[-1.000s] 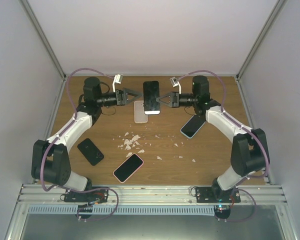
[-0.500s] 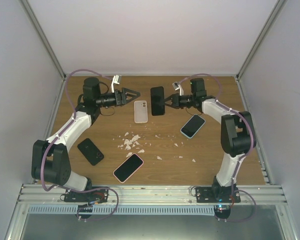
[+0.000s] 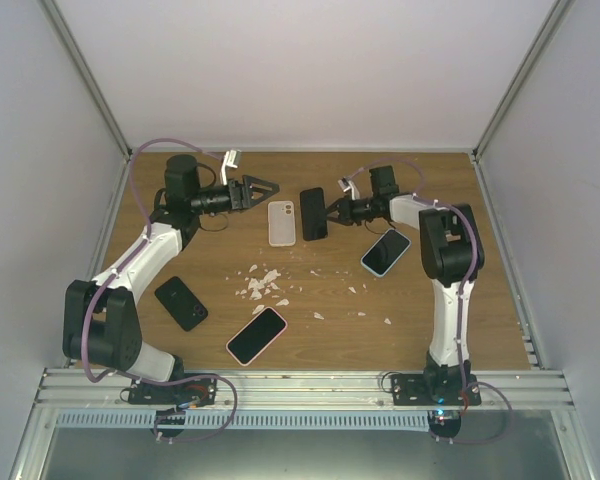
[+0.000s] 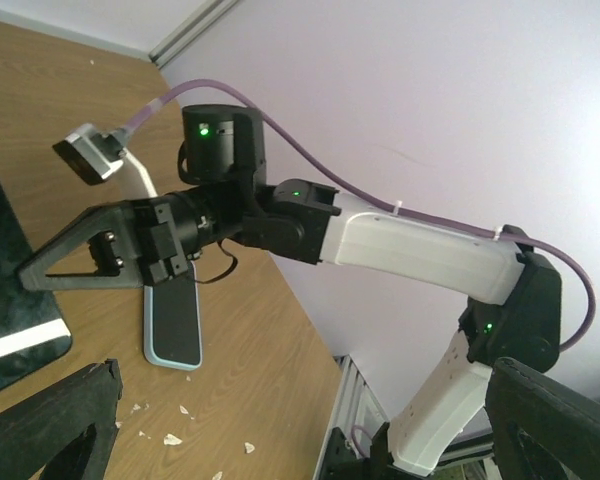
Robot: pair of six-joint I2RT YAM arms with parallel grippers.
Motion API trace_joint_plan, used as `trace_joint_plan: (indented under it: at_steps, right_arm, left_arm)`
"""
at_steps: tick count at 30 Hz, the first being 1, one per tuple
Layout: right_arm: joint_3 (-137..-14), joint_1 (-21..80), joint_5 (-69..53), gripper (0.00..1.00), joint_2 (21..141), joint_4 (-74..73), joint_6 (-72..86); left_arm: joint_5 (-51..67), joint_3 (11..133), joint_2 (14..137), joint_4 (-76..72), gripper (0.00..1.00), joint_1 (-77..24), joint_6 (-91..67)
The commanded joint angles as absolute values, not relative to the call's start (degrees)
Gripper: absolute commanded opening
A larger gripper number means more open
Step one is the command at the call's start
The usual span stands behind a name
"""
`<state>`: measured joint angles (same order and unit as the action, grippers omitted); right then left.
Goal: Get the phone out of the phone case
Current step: Place the phone at the center of the board.
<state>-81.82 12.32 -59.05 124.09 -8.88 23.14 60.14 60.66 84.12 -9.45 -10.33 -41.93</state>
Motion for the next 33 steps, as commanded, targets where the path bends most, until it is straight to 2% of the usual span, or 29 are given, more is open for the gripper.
trace_joint_plan:
  at_steps: [1, 17, 33]
  right_arm:
    - [-85.43, 11.70, -62.11, 0.00, 127.38, -8.37, 22.32]
    - [-88.68, 11.71, -62.75, 0.03, 134.37, -5.39, 27.87]
    - [-88.77, 12.14, -61.02, 0.21, 134.57, -7.59, 26.37]
  left_arm:
    - [60.33, 61.00, 84.03, -11.73, 0.99, -9.77, -41.85]
    - [61.79, 59.94, 85.10, -14.94, 0.99, -9.29, -44.61]
    - [61.97, 59.51, 85.34, -16.09, 0.99, -9.24, -45.62]
